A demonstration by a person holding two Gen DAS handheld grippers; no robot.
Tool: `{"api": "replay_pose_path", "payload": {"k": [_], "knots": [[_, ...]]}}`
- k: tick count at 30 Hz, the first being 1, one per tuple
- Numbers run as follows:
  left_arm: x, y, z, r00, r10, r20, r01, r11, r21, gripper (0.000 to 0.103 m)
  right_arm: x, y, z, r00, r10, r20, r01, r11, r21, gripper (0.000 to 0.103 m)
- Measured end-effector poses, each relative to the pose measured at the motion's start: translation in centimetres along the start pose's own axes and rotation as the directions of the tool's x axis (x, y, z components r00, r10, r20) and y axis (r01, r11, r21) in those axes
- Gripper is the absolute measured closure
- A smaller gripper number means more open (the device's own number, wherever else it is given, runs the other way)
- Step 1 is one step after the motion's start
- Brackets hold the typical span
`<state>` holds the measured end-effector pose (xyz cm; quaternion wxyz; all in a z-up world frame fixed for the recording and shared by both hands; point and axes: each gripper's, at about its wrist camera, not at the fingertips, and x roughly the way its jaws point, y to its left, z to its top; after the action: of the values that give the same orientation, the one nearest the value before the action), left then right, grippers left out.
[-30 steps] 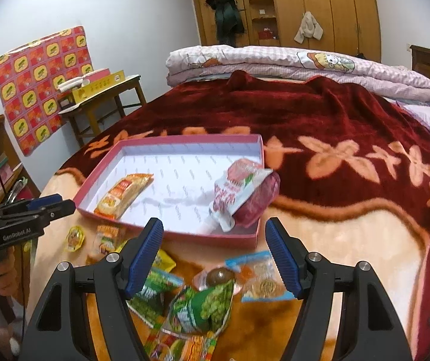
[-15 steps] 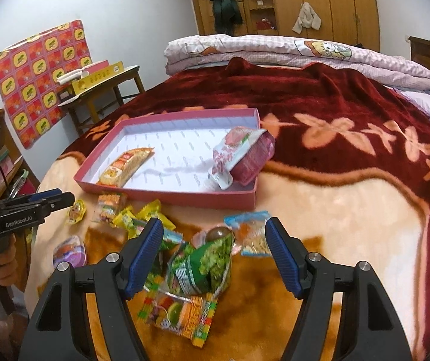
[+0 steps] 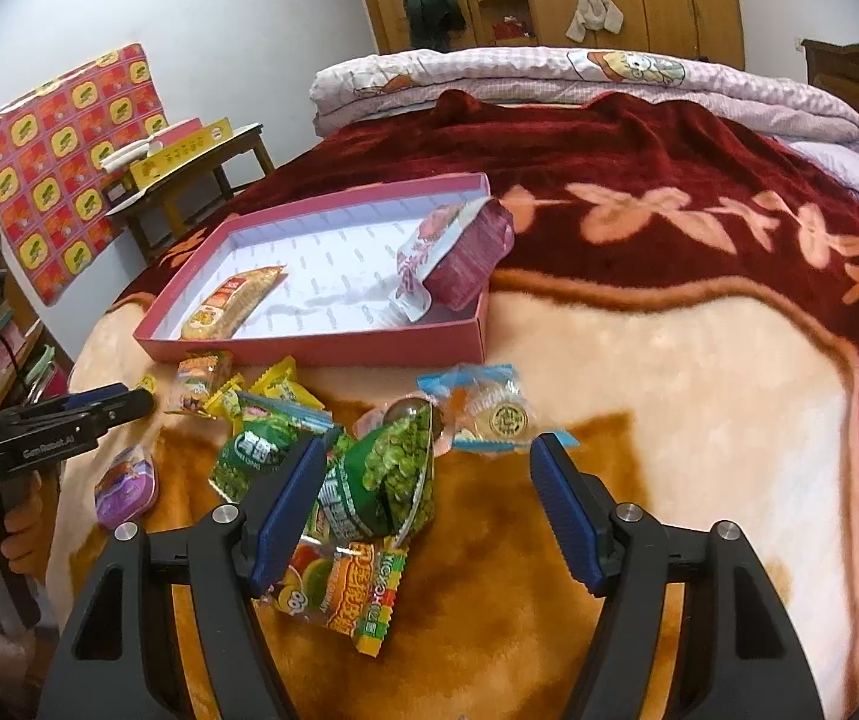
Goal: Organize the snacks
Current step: 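Grasp the yellow jelly cup with the left tool while the right tool grasps the green pea bag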
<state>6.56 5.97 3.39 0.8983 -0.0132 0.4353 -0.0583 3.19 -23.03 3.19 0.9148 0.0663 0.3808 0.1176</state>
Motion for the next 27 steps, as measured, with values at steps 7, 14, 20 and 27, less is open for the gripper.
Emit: {"api": "replay_pose_path", "payload": {"k": [7,14,20,27], "knots": [[1.0,0.0,-0.3,1.0,0.017,-0.007,-0.017,1.0,0.0,0.057,0.5,0.4,-0.7,0.999,0.024,-0.028,-0.024,1.0,0.005,0.031],[1.2,0.1,-0.5,1.0,0.023,0.013,-0.023,1.0,0.013,0.063,1.4,1.1,-1.0,0.998,0.041,-0.052,-0.04,0.999,0.011,0.031],[1.3,0.3,-0.5,1.0,0.016,0.026,-0.016,1.0,0.009,0.064,2.1,1.1,-0.9,0.997,0.045,-0.065,-0.042,0.998,0.046,0.037],[1.3,0.2,-0.7,0.999,0.031,0.04,-0.032,0.999,0.02,0.071,2.6,1.4,-0.7,0.996,0.057,-0.07,-0.053,0.997,0.055,0.049]]}}
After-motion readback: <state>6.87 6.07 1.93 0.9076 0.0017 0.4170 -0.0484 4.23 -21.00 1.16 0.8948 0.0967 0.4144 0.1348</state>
